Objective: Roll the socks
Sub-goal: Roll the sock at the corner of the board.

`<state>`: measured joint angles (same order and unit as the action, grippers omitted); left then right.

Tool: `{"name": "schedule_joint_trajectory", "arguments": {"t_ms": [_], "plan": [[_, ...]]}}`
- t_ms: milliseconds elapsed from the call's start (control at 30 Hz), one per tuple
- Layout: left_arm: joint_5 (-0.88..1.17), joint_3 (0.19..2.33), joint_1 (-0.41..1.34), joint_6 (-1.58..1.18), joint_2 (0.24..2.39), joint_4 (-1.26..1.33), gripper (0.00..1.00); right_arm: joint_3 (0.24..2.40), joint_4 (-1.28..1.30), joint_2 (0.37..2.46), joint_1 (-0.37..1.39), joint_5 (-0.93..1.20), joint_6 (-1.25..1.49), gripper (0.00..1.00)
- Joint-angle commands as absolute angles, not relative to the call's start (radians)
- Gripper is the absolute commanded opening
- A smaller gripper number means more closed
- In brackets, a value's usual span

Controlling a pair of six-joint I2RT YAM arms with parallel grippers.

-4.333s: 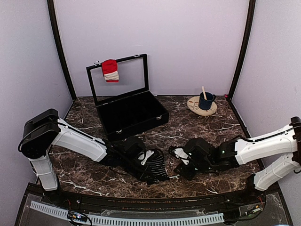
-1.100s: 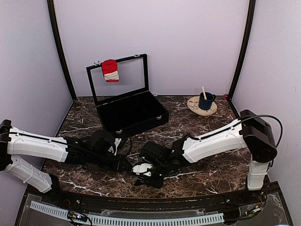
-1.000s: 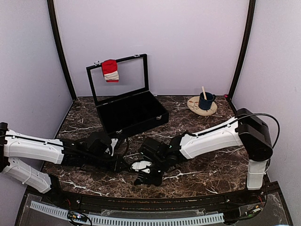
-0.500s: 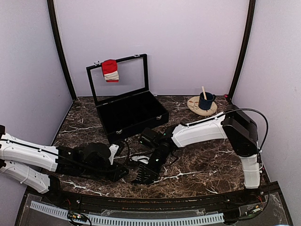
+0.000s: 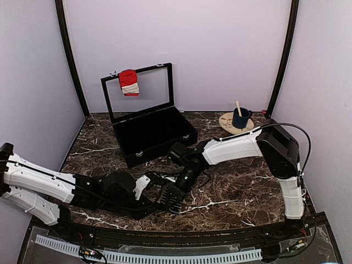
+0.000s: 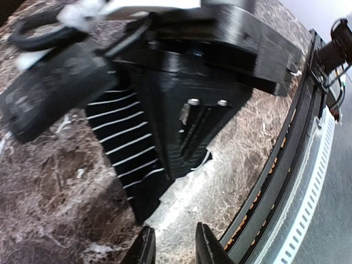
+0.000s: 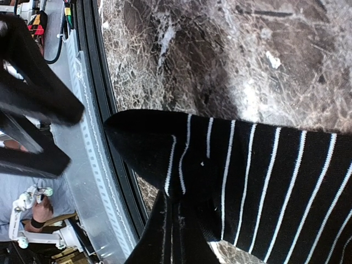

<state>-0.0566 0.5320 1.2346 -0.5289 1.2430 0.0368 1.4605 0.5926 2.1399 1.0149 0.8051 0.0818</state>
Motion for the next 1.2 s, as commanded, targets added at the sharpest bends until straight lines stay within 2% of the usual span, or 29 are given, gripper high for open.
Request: {"name": "schedule_joint_trajectory", "arguments": {"t_ms": [0, 467, 1167], "plan": [[-0.021, 0.590, 1.258, -0.435, 1.286, 0.052, 0.28, 1.462, 0.604, 2.166, 1.010, 0.839, 0.101, 0.00], [-0.080, 0.720, 1.270, -0.390, 1.446, -0.042, 0.27, 1.427, 0.594, 2.171, 0.999, 0.851, 0.107, 0.00], [-0.119, 0.742, 1.275, -0.395, 1.473, -0.015, 0.27, 1.414, 0.613, 2.180, 0.982, 0.878, 0.074, 0.00]]}}
